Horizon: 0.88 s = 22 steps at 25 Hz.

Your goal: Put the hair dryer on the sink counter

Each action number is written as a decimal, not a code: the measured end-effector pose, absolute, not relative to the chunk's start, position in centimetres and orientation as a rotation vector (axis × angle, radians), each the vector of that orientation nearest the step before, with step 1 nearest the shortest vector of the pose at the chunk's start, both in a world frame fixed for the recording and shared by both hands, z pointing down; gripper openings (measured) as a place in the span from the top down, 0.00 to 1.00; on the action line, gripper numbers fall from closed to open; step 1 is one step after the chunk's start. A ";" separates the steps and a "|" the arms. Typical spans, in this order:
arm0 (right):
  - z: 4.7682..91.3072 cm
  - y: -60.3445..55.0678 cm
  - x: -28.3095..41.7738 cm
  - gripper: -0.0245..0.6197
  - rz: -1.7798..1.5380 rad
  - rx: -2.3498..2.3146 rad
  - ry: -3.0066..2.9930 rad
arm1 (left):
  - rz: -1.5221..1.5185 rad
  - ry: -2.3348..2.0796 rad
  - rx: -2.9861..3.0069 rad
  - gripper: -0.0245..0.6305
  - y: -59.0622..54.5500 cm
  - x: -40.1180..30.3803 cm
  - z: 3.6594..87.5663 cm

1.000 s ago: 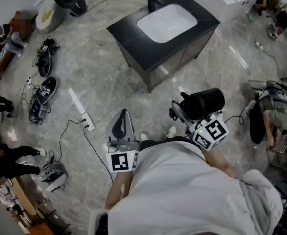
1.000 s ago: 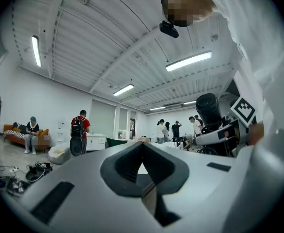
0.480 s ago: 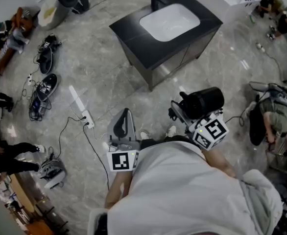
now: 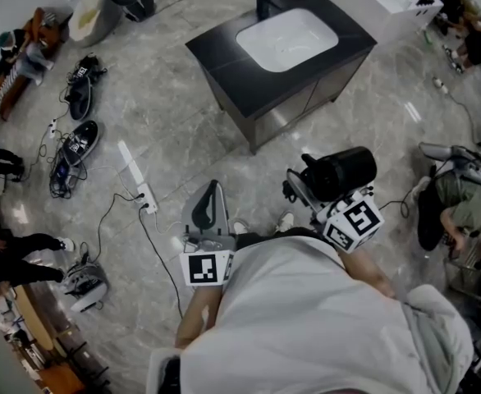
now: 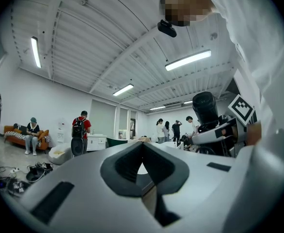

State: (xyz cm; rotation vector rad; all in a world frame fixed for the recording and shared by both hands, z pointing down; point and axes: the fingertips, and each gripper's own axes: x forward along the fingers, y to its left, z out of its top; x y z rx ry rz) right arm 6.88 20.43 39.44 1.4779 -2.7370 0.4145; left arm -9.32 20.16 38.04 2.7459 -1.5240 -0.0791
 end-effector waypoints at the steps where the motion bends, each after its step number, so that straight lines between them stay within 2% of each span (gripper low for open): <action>1: 39.4 20.3 7.2 0.65 0.411 1.473 -2.741 | -0.076 -1.528 2.745 0.96 20.1 -9.0 38.0; 22: 41.2 19.5 13.9 0.65 0.405 1.319 -2.771 | -0.080 -1.703 2.650 0.96 19.0 -2.9 38.3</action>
